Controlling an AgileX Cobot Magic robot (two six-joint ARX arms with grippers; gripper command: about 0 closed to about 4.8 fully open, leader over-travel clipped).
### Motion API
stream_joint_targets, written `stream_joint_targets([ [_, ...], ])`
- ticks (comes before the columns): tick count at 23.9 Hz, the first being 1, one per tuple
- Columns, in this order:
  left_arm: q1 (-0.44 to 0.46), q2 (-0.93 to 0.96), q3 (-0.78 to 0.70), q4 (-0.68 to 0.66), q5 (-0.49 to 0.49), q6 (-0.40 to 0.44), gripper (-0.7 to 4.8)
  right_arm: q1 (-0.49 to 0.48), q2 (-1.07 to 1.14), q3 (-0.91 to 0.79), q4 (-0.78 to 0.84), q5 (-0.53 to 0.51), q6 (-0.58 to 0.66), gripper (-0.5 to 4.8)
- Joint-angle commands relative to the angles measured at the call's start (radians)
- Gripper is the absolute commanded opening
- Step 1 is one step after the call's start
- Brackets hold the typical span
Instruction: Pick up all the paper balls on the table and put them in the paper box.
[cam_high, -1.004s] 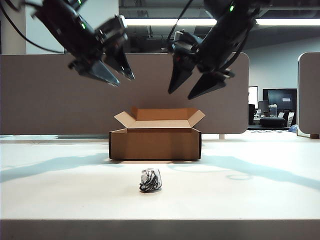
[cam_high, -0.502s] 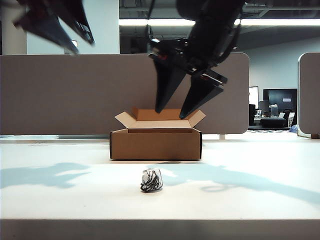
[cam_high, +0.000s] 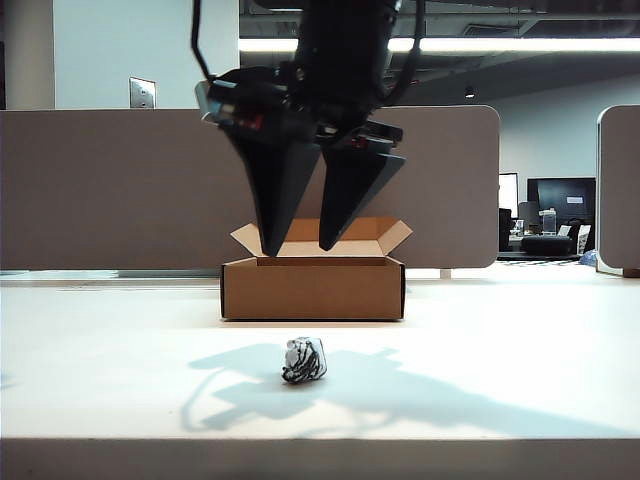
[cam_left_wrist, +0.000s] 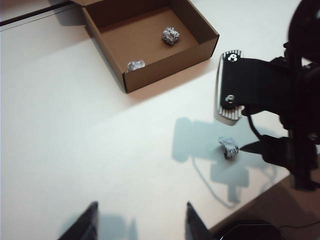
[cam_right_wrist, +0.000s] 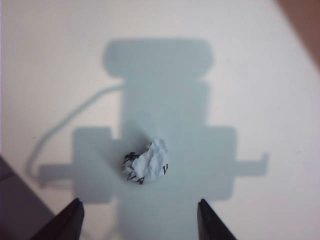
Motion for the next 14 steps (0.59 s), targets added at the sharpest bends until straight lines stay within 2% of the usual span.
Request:
stream_joint_targets([
  [1,0.000,-0.093,-0.001,-0.068,-0.018,-0.003,2.10,0.029,0.051,0.003,0.001,0.063,0.041,3.15],
  [10,0.000,-0.225,0.000,-0.129,-0.052,-0.019,2.10,0.028,0.188,0.003,0.012,0.058,0.085,3.13],
  [12,0.000,-0.228,0.000,-0.142,-0.057,-0.018,2.10,0.029,0.197,0.003,0.016,0.058,0.088,2.86],
  [14,0.000,-0.228,0.000,-0.155,-0.056,-0.018,2.10,0.029,0.200,0.003,0.023,0.058,0.089,2.09],
])
